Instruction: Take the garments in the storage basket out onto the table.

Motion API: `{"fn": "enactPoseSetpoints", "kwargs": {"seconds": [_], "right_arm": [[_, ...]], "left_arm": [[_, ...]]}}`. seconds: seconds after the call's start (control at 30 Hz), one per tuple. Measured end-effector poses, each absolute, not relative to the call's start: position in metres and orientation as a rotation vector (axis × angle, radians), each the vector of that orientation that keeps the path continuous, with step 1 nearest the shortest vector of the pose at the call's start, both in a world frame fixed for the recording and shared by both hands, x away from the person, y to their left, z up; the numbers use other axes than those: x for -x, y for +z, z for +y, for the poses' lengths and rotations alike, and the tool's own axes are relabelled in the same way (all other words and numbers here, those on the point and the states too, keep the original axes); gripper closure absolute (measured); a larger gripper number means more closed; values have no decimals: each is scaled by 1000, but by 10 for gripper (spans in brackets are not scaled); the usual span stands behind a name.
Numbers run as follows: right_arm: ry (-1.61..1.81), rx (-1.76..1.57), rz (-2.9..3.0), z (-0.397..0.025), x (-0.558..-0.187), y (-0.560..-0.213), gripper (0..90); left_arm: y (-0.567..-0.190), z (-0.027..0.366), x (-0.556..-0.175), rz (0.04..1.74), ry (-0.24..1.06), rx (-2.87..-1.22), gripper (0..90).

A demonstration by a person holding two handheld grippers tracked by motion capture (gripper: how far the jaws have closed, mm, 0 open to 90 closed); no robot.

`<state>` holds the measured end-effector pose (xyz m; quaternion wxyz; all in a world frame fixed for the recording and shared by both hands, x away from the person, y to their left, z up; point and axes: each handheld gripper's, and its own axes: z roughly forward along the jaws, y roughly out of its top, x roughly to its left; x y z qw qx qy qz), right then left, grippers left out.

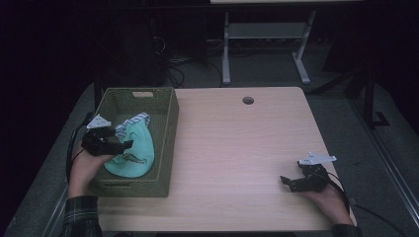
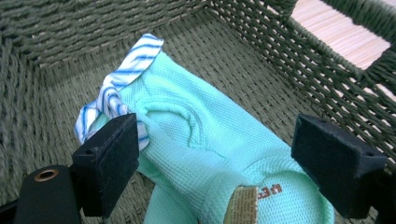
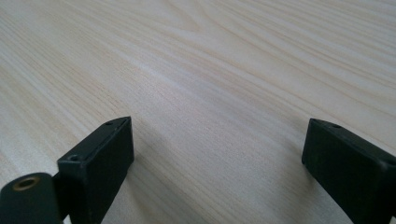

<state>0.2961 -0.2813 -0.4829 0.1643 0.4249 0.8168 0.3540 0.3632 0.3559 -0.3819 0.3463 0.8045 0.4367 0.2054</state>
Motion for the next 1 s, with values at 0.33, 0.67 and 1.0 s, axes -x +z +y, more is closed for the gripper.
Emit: {"fn": "enactPoseSetpoints", "kwargs": {"seconds": [0.33,0.67,1.0], "right_arm": [[1009,-1213,2327,-281,-296,-483,87],[1009,-1213,2327,-281,-296,-483,87],[1008,-1214,2326,-281,-296,-483,88]], "left_arm": [[-393,356,-371,1210,465,-2149,190],[-403,352,-377,1312,421,-2226,213],[-409,351,-382,1387,370,-2280,259]]}}
